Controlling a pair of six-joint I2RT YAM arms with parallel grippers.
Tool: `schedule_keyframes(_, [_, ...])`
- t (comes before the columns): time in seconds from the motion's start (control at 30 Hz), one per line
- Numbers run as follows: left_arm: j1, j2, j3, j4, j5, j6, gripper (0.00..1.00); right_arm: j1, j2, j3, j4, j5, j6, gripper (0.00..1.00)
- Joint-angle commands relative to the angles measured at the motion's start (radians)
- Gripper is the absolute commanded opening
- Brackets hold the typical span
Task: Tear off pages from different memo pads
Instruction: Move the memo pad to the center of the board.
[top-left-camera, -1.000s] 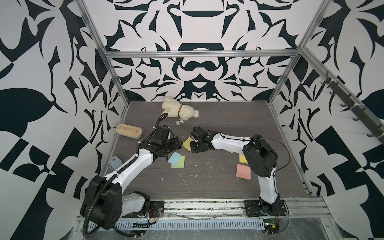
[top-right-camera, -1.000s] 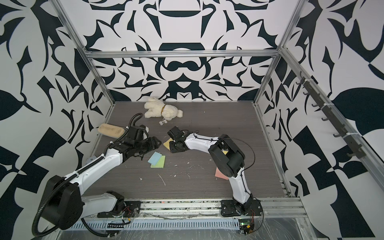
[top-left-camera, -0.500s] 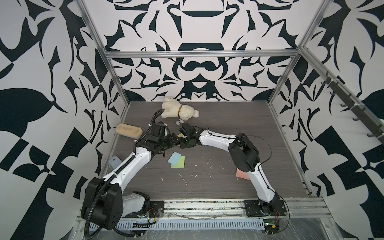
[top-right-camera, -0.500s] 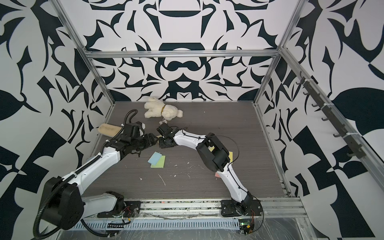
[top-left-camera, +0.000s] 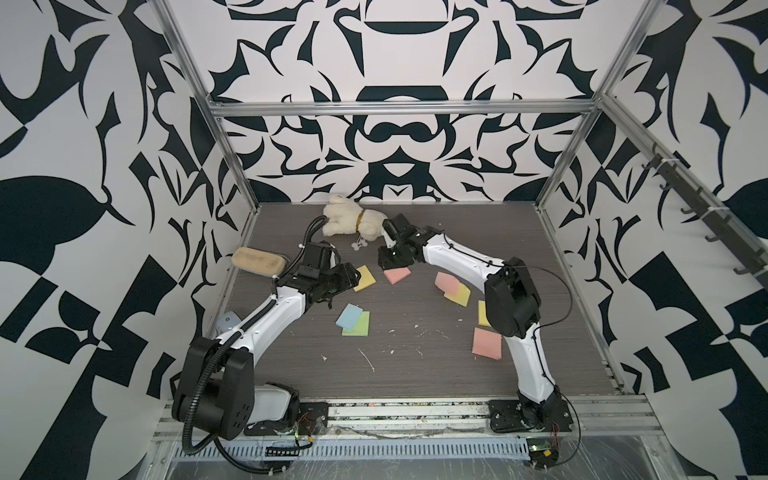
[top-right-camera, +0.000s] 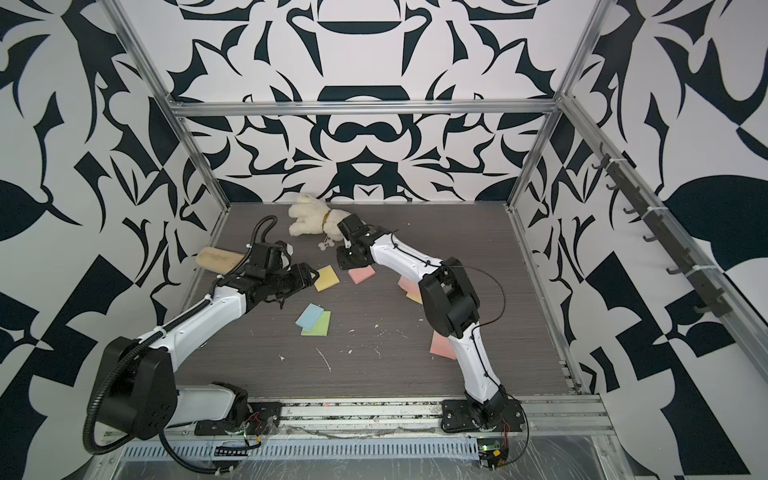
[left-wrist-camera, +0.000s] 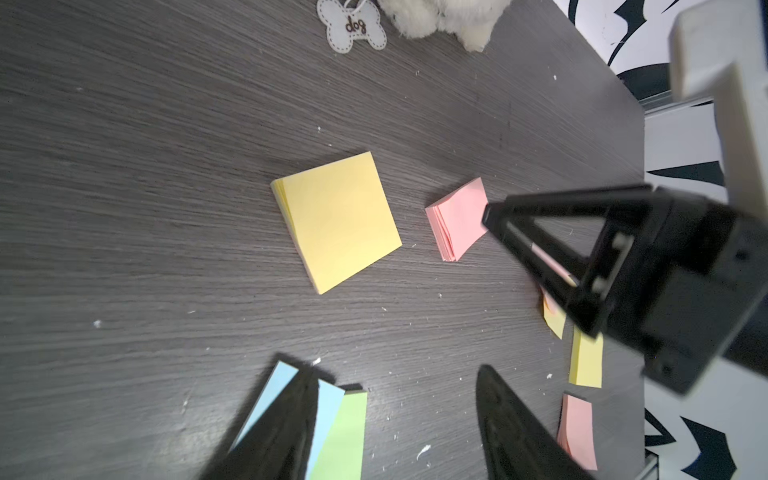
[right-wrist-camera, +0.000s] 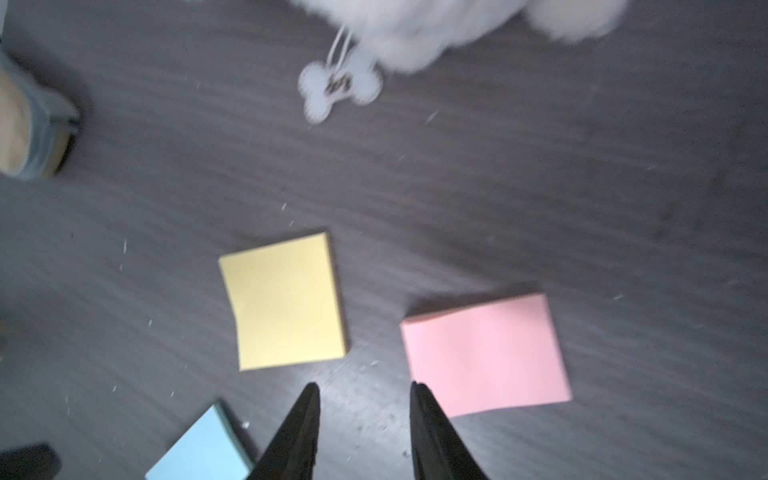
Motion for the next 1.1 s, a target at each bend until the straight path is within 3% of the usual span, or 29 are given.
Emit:
schedule_keyframes(0.0, [-0.013, 0.0, -0.019, 0.033, 0.025, -0.034, 0.63, -0.002, 0.077, 0.122, -0.05, 0.035, -0.021, 0.4])
schedule_keyframes(0.17, [-0.016, -0.021, -0.039, 0.027, 0.019, -0.037, 0.63, -0.002, 0.189, 0.266, -0.095, 0.038, -0.016, 0.4])
schedule_keyframes(0.3, [-0.017, -0.026, -0.039, 0.023, 0.018, -0.038, 0.63, -0.001, 0.209, 0.257, -0.106, 0.036, -0.01, 0.4])
schedule_keyframes(0.77, [-0.034, 0.008, -0.009, 0.041, 0.02, -0.043, 0.63, 0.066, -0.119, -0.312, -0.005, 0.045, -0.071, 0.38])
schedule_keyframes(1.07, [-0.147, 0.139, 0.101, 0.043, 0.001, -0.02, 0.63, 0.08, -0.412, -0.534, -0.027, 0.033, -0.042, 0.38])
